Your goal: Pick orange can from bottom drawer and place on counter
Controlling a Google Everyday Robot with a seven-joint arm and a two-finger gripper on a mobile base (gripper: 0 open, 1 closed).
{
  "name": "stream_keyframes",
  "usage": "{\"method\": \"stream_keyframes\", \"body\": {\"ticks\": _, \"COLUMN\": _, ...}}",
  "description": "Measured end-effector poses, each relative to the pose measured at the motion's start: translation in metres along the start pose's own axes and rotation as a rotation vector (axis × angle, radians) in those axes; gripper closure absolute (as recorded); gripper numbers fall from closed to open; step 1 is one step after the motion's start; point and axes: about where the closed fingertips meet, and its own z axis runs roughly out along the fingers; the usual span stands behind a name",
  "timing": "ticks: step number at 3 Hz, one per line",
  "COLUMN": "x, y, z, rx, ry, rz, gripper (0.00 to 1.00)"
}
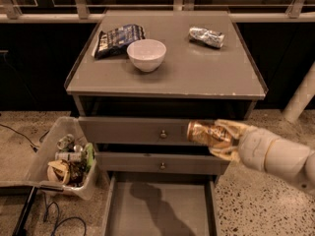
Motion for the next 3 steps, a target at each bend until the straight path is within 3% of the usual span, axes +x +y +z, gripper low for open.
{"method": "stream_keyframes", "body": {"ticks": 1, "x": -0.015, "y": -0.054, "z": -0.026, "rx": 0.023, "ry": -0.11, "rz": 0.081, "gripper": 1.0}}
{"method": "stream_keyframes", "body": {"ticks": 2, "x": -0.032, "y": -0.083, "z": -0.041, "rx": -0.001, "ry": -0.164, "rz": 0.122, "gripper": 1.0}}
{"method": "stream_keyframes", "body": {"ticks": 3, "x": -0.032, "y": -0.083, "z": -0.041, "rx": -0.001, "ry": -0.165, "rz": 0.122, "gripper": 1.0}}
